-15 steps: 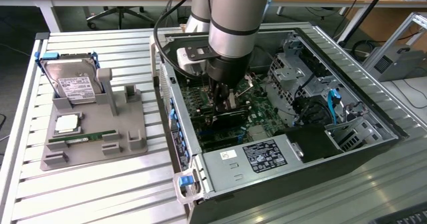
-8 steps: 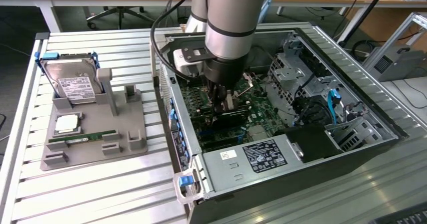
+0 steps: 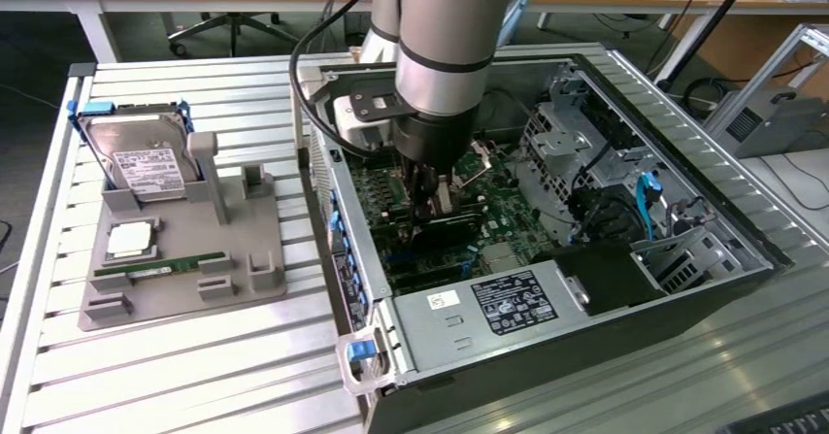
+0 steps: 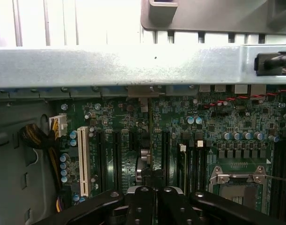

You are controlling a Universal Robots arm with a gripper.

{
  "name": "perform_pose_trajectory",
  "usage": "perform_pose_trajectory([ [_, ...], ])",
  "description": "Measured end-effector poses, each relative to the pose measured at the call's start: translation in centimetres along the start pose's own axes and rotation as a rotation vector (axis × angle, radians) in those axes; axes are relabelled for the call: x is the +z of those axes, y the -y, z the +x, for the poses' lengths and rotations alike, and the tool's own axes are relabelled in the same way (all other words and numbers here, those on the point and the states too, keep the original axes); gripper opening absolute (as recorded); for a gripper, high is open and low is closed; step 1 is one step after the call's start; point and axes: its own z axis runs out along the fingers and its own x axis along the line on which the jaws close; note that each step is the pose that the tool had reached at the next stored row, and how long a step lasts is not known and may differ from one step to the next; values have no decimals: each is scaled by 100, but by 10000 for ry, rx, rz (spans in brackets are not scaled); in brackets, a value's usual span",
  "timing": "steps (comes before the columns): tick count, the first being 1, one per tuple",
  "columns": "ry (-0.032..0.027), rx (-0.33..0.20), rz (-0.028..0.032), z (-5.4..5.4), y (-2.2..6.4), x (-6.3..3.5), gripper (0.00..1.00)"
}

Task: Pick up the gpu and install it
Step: 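Press down on the gpu until it lock into place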

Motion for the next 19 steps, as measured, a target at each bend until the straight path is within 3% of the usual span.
perform_pose_trajectory([
  [6, 13, 0, 7, -2, -1, 32, 10],
  [11, -10, -1, -3, -1, 0, 44, 10],
  [14, -10, -1, -3, -1, 50, 50, 10],
  [16, -7, -1, 2, -2, 145, 55, 10],
  [19, -5, -2, 3, -2, 174, 48, 10],
])
